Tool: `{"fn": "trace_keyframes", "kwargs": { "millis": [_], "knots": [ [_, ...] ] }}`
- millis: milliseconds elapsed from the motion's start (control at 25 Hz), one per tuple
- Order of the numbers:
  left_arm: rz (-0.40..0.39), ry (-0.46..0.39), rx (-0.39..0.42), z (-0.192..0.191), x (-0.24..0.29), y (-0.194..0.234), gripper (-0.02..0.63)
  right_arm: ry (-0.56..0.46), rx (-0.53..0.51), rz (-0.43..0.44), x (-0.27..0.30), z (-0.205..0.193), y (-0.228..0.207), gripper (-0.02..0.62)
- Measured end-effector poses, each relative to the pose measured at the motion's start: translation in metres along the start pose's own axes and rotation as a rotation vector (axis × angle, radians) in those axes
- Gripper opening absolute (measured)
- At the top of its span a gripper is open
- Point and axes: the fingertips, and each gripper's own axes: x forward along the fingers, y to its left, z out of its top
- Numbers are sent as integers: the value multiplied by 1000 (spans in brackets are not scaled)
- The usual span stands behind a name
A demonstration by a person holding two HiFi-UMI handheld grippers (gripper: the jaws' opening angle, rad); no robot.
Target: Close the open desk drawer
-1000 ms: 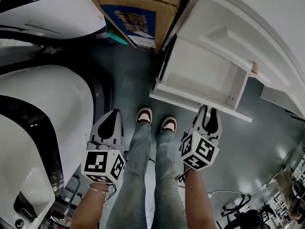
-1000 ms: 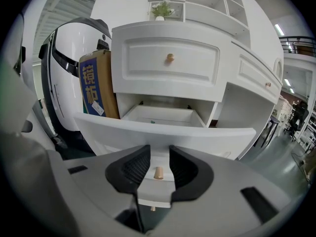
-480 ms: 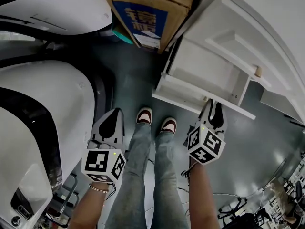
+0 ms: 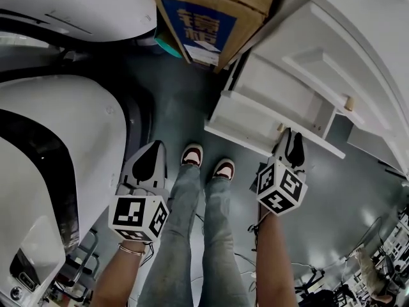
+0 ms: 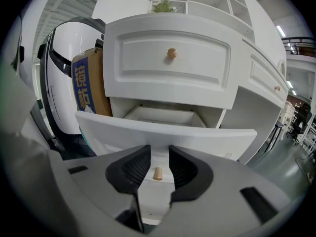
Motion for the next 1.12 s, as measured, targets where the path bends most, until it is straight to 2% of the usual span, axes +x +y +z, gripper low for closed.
{"fn": "trace_keyframes", "kwargs": {
  "millis": [520,1120],
  "knots": [
    [11,-11,-26,2,9,1,12,-6,-42,17,27,21,-4,120],
    [45,-18,-65,-2,6,16,12,-1,-6,-12,53,41,-7,126]
  ]
}}
